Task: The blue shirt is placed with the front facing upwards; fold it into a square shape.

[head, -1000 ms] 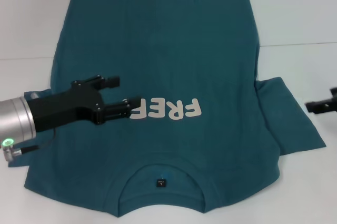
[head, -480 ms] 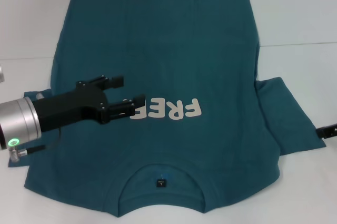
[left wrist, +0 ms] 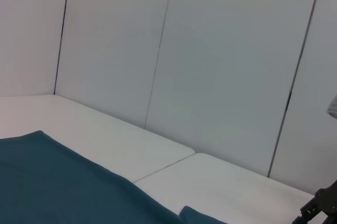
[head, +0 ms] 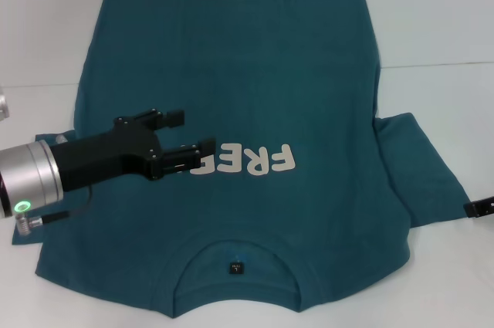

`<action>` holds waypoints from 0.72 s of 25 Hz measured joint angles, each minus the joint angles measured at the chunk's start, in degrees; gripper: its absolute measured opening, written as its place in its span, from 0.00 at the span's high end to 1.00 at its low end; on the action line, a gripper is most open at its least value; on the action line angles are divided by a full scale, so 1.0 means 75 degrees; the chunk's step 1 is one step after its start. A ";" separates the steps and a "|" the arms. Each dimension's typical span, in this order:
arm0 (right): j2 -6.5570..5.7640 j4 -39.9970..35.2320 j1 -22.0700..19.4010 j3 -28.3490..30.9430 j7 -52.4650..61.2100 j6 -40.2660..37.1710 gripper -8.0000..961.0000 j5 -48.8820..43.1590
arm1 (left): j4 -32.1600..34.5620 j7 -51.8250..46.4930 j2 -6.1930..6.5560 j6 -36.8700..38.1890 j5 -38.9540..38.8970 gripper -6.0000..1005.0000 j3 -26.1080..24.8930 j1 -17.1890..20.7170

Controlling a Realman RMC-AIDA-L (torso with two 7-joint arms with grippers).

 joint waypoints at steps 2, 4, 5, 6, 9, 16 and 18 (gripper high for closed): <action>-0.0007 0.0083 0.0029 0.0127 -0.0024 0.0025 0.05 0.0015 | -0.0012 0.0000 0.0000 0.0000 0.0000 0.14 0.0000 -0.0001; -0.0011 0.0131 0.0041 0.0263 -0.0060 0.0073 0.05 0.0074 | -0.0019 0.0000 0.0000 0.0000 0.0000 0.14 0.0000 0.0000; -0.0023 0.0147 0.0040 0.0330 -0.0070 0.0086 0.05 0.0126 | -0.0019 0.0000 0.0000 0.0000 0.0000 0.14 0.0000 0.0001; -0.0040 0.0160 0.0038 0.0403 -0.0078 0.0084 0.05 0.0185 | -0.0019 0.0000 0.0000 0.0001 0.0001 0.14 0.0000 0.0003; -0.0182 0.0178 0.0022 0.0717 -0.0097 -0.0022 0.05 0.0375 | -0.0019 0.0000 0.0000 0.0000 0.0025 0.14 0.0000 0.0006; -0.0796 0.1006 0.0060 0.1510 -0.0239 -0.0560 0.05 0.0867 | -0.0079 0.0000 0.0000 0.0000 0.0033 0.14 0.0012 0.0007; -0.0939 0.1294 0.0063 0.1636 -0.0291 -0.0564 0.05 0.0967 | -0.0087 0.0009 0.0000 0.0000 0.0034 0.14 0.0013 0.0002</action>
